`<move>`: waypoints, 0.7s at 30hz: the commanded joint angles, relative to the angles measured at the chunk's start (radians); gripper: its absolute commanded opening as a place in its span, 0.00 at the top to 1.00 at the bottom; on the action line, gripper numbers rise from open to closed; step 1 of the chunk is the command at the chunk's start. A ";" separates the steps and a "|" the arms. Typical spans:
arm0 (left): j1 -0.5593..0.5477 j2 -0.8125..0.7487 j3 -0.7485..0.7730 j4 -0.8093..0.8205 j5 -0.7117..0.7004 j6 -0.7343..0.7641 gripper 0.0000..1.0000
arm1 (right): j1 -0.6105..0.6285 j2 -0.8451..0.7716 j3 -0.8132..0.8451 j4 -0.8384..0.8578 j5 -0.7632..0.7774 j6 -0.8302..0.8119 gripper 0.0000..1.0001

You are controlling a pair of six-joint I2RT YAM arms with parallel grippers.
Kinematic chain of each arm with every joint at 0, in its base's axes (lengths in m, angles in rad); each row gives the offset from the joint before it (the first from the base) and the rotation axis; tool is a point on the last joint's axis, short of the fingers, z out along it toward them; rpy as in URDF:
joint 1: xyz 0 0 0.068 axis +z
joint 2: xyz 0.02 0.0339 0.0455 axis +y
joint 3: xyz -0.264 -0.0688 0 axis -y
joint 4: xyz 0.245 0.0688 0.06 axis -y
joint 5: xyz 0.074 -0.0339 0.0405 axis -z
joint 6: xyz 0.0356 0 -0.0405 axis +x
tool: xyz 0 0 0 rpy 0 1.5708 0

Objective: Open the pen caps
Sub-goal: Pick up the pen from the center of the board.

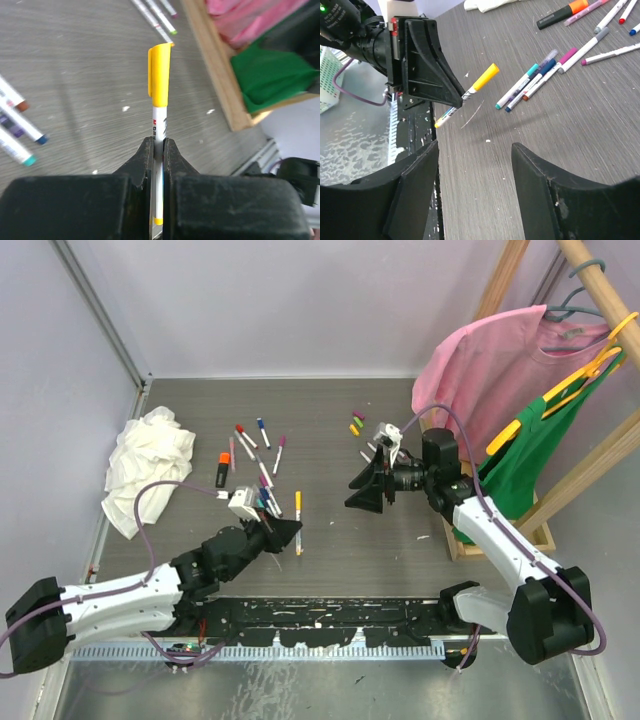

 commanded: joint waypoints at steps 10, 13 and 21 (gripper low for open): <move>-0.126 0.084 0.009 0.561 -0.041 0.293 1.00 | -0.003 -0.001 -0.021 0.167 -0.113 0.096 0.33; -0.126 0.108 0.012 0.629 -0.038 0.333 1.00 | -0.004 -0.002 -0.021 0.167 -0.121 0.099 0.33; -0.127 0.185 0.031 0.793 -0.001 0.355 1.00 | 0.007 0.016 -0.083 0.345 -0.156 0.229 0.33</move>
